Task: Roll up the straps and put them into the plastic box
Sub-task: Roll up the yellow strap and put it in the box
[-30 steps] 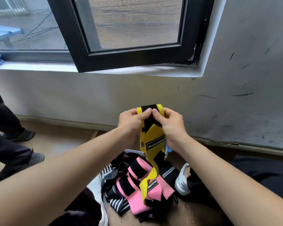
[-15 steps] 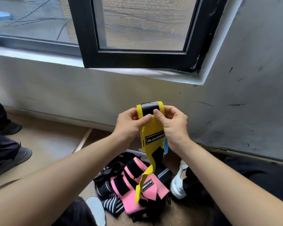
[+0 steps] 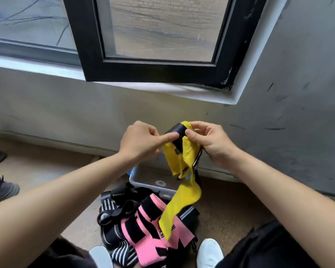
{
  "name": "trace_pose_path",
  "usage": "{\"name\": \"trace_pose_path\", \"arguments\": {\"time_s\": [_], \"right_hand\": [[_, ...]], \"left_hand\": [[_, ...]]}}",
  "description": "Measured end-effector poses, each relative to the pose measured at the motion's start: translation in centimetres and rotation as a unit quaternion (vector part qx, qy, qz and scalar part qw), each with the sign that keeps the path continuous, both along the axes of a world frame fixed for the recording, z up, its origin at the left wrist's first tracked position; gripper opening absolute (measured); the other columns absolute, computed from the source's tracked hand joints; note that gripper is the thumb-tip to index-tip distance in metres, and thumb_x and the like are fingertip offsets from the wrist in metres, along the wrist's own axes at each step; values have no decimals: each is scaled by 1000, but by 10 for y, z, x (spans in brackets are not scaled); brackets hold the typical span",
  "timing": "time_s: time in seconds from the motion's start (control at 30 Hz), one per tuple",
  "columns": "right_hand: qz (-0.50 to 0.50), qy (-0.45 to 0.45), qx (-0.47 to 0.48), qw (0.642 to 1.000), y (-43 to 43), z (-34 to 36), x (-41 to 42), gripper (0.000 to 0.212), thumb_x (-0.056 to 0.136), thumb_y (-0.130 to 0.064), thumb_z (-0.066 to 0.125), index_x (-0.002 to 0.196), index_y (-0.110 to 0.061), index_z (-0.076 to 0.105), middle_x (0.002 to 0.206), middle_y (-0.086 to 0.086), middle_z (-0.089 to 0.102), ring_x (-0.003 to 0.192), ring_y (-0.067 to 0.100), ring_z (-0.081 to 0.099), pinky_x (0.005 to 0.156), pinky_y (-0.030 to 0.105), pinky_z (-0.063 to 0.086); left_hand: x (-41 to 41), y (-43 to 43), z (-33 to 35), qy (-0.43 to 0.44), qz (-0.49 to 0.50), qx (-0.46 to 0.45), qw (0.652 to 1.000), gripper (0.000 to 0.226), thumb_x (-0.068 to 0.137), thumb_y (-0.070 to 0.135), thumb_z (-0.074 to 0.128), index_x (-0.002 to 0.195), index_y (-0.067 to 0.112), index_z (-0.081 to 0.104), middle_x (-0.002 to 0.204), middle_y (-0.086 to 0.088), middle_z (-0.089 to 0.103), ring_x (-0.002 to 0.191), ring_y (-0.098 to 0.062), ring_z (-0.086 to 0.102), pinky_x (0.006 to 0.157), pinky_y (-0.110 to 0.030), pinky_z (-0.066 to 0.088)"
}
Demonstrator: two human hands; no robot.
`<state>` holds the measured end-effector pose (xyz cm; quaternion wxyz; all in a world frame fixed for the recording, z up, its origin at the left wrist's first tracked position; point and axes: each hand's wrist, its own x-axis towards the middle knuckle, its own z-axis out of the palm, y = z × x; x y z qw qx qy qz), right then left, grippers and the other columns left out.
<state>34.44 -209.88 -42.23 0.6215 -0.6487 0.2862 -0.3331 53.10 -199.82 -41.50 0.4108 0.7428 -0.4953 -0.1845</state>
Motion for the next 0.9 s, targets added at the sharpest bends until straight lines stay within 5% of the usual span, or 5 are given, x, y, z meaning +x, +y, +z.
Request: {"name": "trace_pose_path", "arguments": {"time_s": [0.23, 0.4, 0.67, 0.73, 0.9], "right_hand": [[218, 198, -23, 955, -54, 9, -34, 32, 95, -17, 68, 124, -4, 66, 123, 30, 66, 104, 24, 65, 95, 33, 50], [181, 228, -34, 956, -77, -4, -52, 24, 92, -11, 68, 114, -2, 72, 109, 10, 76, 100, 15, 70, 89, 24, 55], [59, 306, -85, 946, -104, -36, -79, 18, 94, -17, 72, 109, -8, 75, 106, 5, 76, 92, 8, 67, 84, 23, 52], [57, 337, -90, 935, -105, -42, -81, 16, 94, -20, 73, 107, -12, 76, 108, 6, 76, 95, 11, 68, 85, 26, 51], [209, 472, -87, 852, -86, -46, -68, 33, 94, -39, 71, 125, -29, 69, 115, -7, 75, 108, 8, 69, 105, 37, 51]], "left_hand": [[-4, -55, -29, 142, -220, 9, 965, 27, 82, 41, 70, 105, 27, 73, 100, 8, 69, 87, 2, 61, 81, -16, 46], [-6, -68, -61, 126, -322, 146, 927, 37, 70, 57, 67, 82, 21, 66, 81, 13, 64, 84, -3, 56, 82, -26, 41], [27, -55, -77, 7, -291, 242, 925, 36, 72, 49, 74, 90, 18, 73, 88, -11, 71, 79, -22, 61, 76, -46, 49], [29, -49, -73, 45, -283, 236, 929, 27, 77, 41, 77, 94, 21, 75, 94, -15, 73, 82, -30, 66, 75, -53, 51], [14, -44, -58, 243, -246, 160, 925, 28, 82, 21, 73, 106, 7, 72, 90, -3, 77, 79, -13, 71, 71, -24, 58]]}}
